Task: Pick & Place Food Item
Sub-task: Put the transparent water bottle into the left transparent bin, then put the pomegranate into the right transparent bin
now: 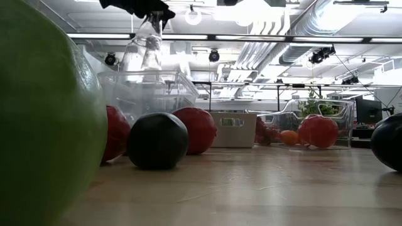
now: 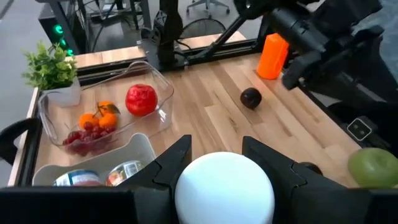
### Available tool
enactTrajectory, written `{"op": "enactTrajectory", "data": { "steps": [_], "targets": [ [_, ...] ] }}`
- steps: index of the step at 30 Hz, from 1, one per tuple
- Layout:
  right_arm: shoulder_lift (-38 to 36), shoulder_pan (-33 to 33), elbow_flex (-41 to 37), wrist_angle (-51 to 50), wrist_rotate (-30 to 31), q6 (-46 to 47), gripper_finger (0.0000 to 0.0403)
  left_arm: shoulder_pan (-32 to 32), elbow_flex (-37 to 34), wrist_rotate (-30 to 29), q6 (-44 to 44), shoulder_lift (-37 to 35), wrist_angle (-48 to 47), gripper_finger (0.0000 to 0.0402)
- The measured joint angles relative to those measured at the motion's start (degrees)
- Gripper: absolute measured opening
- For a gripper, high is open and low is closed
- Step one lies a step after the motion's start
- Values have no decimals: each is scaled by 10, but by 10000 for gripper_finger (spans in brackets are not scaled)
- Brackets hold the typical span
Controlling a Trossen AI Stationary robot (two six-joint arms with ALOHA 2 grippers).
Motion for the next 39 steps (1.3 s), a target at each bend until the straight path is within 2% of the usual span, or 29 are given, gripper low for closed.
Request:
{"op": "enactTrajectory", "data": {
  "steps": [10, 17, 28, 39],
  "targets": [
    [0, 24, 0, 0, 0, 0, 311, 22, -26, 30, -5, -2, 29, 129],
    [0, 19, 0, 0, 0, 15, 311, 34, -26, -2, -62, -2, 33, 129],
    [0, 18, 0, -1, 6, 15, 311, 42, -26, -3, -60, -2, 28, 132],
    [0, 18, 0, -1, 6, 15, 311, 42, -26, -3, -70, -2, 31, 212]
  ]
}}
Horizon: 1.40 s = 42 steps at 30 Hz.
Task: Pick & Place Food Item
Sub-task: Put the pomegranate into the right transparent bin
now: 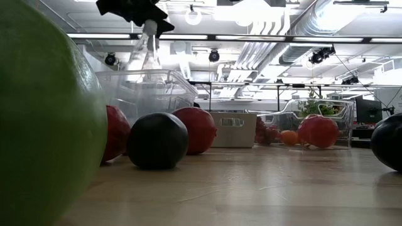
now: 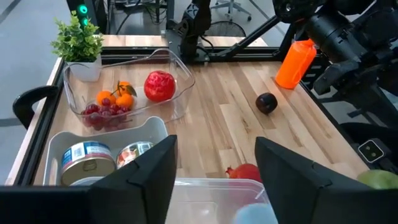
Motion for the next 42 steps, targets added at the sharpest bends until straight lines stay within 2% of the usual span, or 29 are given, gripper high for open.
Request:
{"op": "enactTrajectory", "data": {
  "steps": [3, 7, 11, 15, 21, 27, 30, 34, 36, 38, 42],
  "targets": [
    [0, 0, 0, 0, 0, 0, 311, 0, 0, -1, 15, -7, 8, 219],
    [0, 0, 0, -1, -1, 0, 311, -4, 0, -6, 54, -51, 14, 221],
    [0, 0, 0, -3, -1, -3, 311, -19, 0, -67, 68, -117, 15, 221],
    [0, 0, 0, -17, -2, -4, 311, -47, 0, -117, 39, -181, 10, 221],
    [0, 0, 0, -39, -6, 25, 311, -94, 0, -121, -15, -253, -46, 221],
    [0, 0, 0, -49, -3, 46, 311, -140, 0, -123, -21, -294, -145, 221],
    [0, -1, 0, -59, 40, 44, 311, -164, -4, -123, -26, -305, -181, 221],
    [0, -4, 0, -62, 209, 33, 311, -190, -29, -124, -59, -320, -186, 221],
    [0, -5, 0, -70, 263, 13, 311, -199, -44, -129, -78, -326, -185, 221],
    [0, -5, 0, -72, 285, -5, 310, -206, -61, -143, -98, -332, -185, 221],
    [-2, -24, 5, -85, 283, -2, 297, -212, -104, -173, -115, -347, -184, 221]
  ]
}}
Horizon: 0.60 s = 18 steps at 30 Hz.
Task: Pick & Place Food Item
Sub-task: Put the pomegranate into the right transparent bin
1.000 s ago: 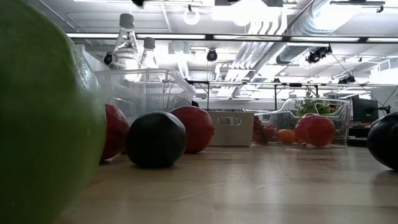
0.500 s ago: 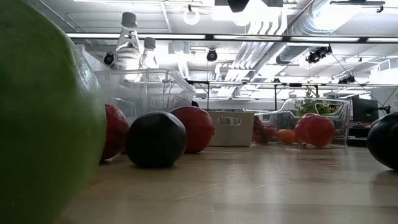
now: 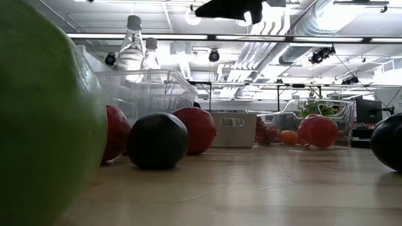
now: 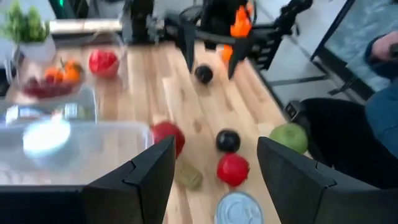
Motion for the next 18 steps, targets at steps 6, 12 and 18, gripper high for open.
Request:
{"op": "enactTrajectory", "data": {
  "steps": [6, 12, 18],
  "targets": [
    [-4, -48, 71, -152, -71, -1, 276, -3, -89, -9, 15, -48, 75, 221],
    [-4, -106, 124, -272, -150, -13, 278, -3, -138, -40, -8, -96, 89, 221],
    [-4, -150, 140, -308, -181, -37, 278, -3, -166, -39, -30, -147, 89, 221]
  ]
}}
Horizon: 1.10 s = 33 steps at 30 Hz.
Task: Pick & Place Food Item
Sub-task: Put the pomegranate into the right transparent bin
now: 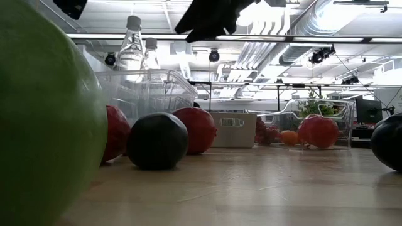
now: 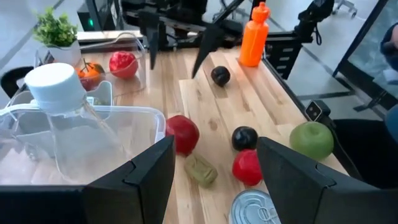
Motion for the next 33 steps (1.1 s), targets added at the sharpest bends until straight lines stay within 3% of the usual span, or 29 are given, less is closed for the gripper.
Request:
{"op": "enactTrajectory", "data": {
  "steps": [14, 24, 33],
  "targets": [
    [0, -17, -1, 30, 1, -33, 286, 0, -8, 0, 7, -27, -42, 221],
    [0, -17, -1, 32, 2, -41, 394, 0, -8, 1, 7, -27, -62, 221],
    [7, -17, -1, 17, 38, -19, 384, 0, -8, 46, 3, -29, -91, 221]
  ]
}}
